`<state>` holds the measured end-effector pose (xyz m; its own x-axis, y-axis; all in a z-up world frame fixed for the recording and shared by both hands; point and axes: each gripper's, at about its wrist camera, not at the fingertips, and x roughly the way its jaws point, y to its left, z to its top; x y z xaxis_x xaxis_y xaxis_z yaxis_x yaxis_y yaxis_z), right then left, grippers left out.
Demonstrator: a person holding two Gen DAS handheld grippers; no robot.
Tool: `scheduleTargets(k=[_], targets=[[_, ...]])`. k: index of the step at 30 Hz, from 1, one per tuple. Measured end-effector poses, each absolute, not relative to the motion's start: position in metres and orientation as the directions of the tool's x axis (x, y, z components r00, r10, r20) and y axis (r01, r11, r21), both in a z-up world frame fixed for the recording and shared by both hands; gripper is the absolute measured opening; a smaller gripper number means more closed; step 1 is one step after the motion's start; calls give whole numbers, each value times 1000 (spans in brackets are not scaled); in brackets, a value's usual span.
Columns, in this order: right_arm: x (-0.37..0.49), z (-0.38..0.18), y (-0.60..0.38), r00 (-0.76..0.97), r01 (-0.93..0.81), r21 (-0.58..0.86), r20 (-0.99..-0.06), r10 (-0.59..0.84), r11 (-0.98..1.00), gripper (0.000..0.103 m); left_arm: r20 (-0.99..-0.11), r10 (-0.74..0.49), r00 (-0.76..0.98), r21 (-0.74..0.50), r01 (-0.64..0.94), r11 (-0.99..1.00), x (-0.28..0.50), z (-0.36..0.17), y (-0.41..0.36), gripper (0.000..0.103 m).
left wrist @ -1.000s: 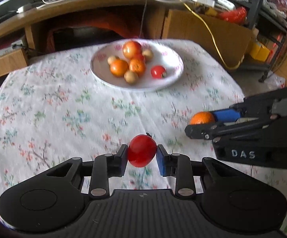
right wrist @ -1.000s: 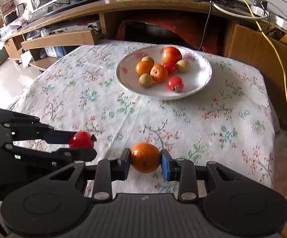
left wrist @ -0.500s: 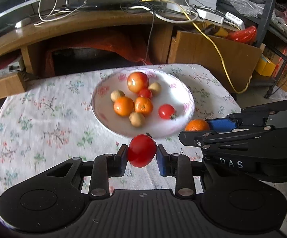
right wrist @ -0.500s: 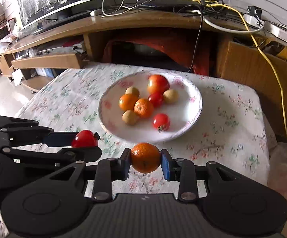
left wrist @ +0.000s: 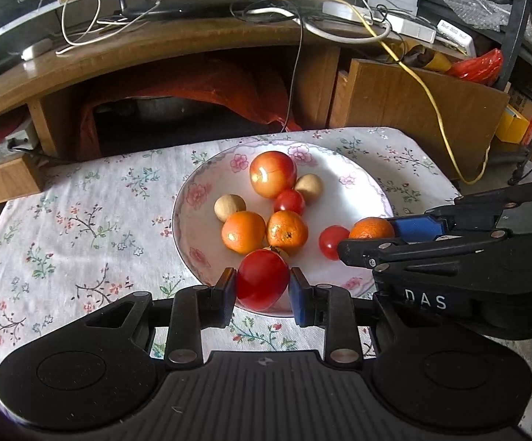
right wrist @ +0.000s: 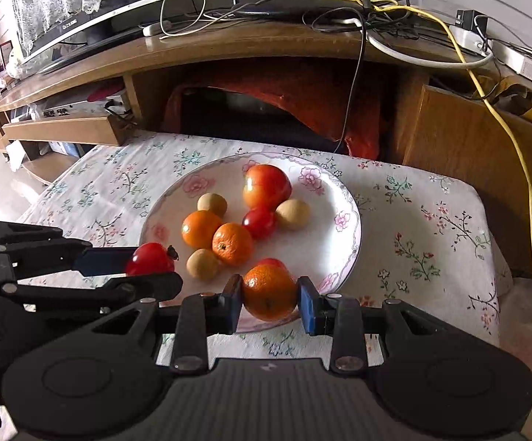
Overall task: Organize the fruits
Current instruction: 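Carry the red tomato and the mandarin toward the white bowl with both tools, then lower both fruits into the white bowl and open both tools to release them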
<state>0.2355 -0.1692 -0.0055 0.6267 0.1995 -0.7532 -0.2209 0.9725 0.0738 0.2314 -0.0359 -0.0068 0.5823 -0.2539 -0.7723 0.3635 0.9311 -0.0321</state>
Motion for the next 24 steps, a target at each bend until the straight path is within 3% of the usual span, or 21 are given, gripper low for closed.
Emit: scheduleTargets(k=[24], targets=[[251, -13, -171, 633, -210, 71, -750, 191, 975, 32, -773, -233, 590, -7, 359, 933, 244, -11, -39, 37]])
